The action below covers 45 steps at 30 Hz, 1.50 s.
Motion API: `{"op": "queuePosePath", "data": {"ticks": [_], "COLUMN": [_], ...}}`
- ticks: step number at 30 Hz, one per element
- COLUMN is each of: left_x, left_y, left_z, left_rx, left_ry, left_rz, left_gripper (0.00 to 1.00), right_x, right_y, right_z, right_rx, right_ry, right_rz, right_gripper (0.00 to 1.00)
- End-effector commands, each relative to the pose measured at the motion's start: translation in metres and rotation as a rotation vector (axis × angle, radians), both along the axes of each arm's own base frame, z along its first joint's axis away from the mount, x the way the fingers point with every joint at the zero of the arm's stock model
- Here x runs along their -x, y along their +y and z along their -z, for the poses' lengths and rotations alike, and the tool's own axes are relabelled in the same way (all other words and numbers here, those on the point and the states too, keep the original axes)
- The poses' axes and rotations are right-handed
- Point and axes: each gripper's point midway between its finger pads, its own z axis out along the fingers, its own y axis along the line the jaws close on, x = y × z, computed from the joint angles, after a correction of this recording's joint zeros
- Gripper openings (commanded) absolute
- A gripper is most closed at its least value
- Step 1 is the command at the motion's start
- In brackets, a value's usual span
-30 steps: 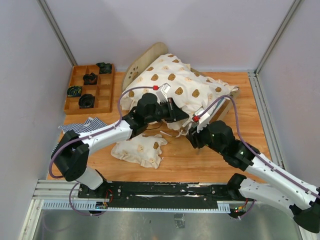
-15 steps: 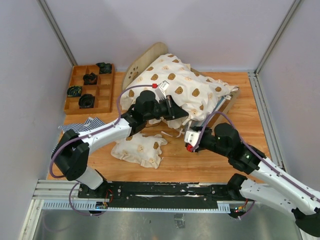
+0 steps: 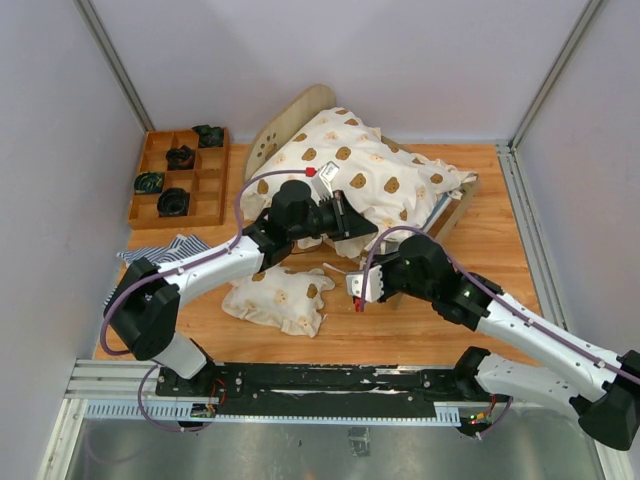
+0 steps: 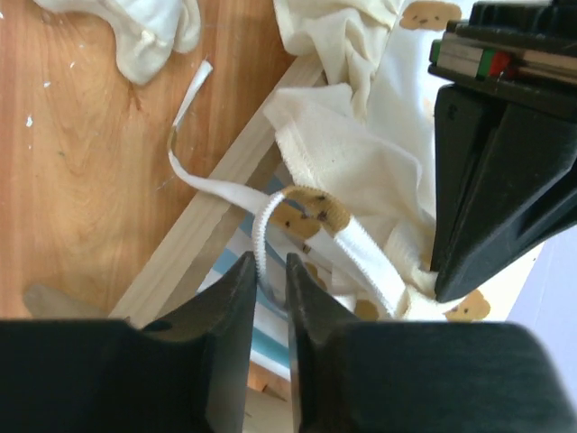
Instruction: Set up the pet bed
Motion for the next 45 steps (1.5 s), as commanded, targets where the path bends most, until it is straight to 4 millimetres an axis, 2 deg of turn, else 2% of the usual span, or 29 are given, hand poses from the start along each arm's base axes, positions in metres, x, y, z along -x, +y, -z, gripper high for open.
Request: {"op": "queuePosePath", "data": {"ticks": [1,3,5,7,9,11,13,19,22,24,28,30,38,41,45], "left_x": [-0.007,-0.010,-0.013,-0.015,-0.017,-0.018,-0.019,-0.021,-0.022,-0.022,-0.023,-0.023,-0.023,-0.023,-0.023], "left_y": [-0.003,-0.003,-0.002,-0.003,-0.004,-0.005,-0.006,-0.005,-0.005,-0.005,-0.006,-0.007,-0.007,-0.007,-0.007], "left_z": [-0.026,-0.023,-0.019,-0.016,-0.013,-0.009,-0.008,-0.007,-0.006,-0.004,-0.003,-0.003,0.003,0.004,0.006], "left_rx": [0.060,0.051,0.040,0.033,0.028,0.023,0.022,0.016,0.015,0.013,0.015,0.019,0.014,0.014,0.011], "left_ry": [-0.060,-0.065,-0.064,-0.063,-0.058,-0.052,-0.050,-0.055,-0.052,-0.048,-0.045,-0.043,-0.034,-0.033,-0.032], "left_rz": [0.004,-0.005,-0.015,-0.020,-0.020,-0.021,-0.020,-0.032,-0.035,-0.035,-0.036,-0.034,-0.032,-0.031,-0.032], "left_gripper": [0.00,0.01,0.05,0.05,0.02,0.00,0.00,0.00,0.00,0.00,0.00,0.00,0.00,0.00,0.00], "right_x": [0.000,0.009,0.018,0.025,0.023,0.017,0.016,-0.006,-0.015,-0.022,-0.023,-0.023,-0.030,-0.033,-0.034], "right_y": [-0.010,-0.014,-0.015,-0.012,-0.018,-0.026,-0.028,-0.029,-0.028,-0.038,-0.049,-0.048,-0.050,-0.044,-0.037], "right_z": [-0.009,-0.013,-0.023,-0.038,-0.059,-0.072,-0.072,-0.067,-0.077,-0.089,-0.108,-0.108,-0.082,-0.076,-0.057], "right_rx": [0.037,-0.031,-0.122,-0.261,-0.417,-0.523,-0.523,-0.530,-0.532,-0.515,-0.493,-0.462,-0.305,-0.314,-0.374], "right_ry": [-0.040,0.018,0.061,0.114,0.144,0.160,0.194,0.228,0.182,0.121,0.068,0.063,0.036,0.048,0.100], "right_rz": [0.020,0.066,0.084,0.126,0.233,0.344,0.381,0.555,0.564,0.607,0.622,0.599,0.597,0.600,0.633], "right_gripper": [0.10,0.01,0.00,0.00,0.00,0.00,0.00,0.00,0.00,0.00,0.00,0.00,0.00,0.00,0.00]}}
